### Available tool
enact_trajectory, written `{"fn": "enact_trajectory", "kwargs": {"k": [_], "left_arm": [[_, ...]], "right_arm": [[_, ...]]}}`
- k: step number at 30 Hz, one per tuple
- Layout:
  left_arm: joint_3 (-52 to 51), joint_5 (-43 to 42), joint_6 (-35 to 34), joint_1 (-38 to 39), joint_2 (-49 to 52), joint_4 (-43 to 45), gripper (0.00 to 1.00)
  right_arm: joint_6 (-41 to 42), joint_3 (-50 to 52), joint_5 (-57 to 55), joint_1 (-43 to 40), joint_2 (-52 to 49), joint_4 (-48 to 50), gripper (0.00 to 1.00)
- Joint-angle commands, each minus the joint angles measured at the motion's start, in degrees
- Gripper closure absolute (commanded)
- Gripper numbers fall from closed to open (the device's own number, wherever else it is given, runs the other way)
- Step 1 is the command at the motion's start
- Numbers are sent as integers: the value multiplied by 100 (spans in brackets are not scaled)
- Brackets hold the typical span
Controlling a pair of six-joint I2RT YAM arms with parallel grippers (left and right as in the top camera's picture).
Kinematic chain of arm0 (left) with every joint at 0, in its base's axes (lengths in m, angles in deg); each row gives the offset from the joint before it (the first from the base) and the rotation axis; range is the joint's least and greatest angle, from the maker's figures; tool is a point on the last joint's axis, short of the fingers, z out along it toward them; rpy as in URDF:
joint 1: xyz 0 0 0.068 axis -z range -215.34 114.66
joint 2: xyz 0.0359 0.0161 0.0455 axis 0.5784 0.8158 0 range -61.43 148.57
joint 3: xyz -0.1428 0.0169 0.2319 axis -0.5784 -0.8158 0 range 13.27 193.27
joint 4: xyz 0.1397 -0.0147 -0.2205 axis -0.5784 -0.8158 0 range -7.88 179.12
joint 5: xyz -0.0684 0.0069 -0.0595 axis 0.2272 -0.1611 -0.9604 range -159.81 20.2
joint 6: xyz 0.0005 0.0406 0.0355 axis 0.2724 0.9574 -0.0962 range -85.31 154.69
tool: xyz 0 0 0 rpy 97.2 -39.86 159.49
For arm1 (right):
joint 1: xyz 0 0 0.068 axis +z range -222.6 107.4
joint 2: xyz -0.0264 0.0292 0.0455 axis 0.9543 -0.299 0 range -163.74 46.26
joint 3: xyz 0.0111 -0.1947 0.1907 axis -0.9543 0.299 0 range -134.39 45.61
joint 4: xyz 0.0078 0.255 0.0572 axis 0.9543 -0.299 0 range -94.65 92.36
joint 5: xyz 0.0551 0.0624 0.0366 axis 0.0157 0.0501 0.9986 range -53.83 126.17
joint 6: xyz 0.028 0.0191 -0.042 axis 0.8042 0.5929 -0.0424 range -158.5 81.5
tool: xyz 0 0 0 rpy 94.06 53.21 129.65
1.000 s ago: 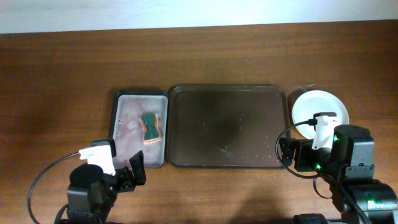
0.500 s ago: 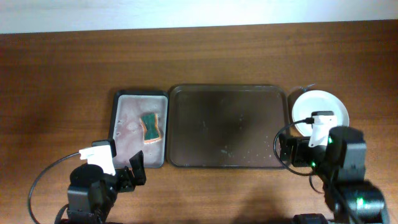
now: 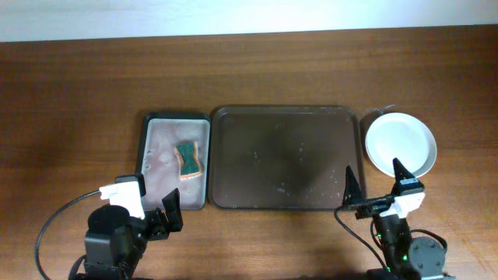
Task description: Clean dirty plates on tray and stack at the side
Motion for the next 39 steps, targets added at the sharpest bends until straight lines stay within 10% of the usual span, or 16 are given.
{"fn": "enact_trajectory", "kwargs": {"k": [1,5,28,36,39], "left_arm": [[-22,22,7,17,-22,9,0],[-22,22,7,17,-22,11,1],[-149,216,15,-179,-162,-105,0],[-2503,190,400,-525,-2107,2667,0],[-3779,-223,1235,-525,-2632,5187,1]], "right_arm": [[-11,717,-98,52,55,892,1],[-428,726,-114,52,55,-262,1],[-426,726,-68,52,42,-249,1],[-426,726,-68,52,42,-249,1],[-426,726,-68,52,42,-249,1]]}}
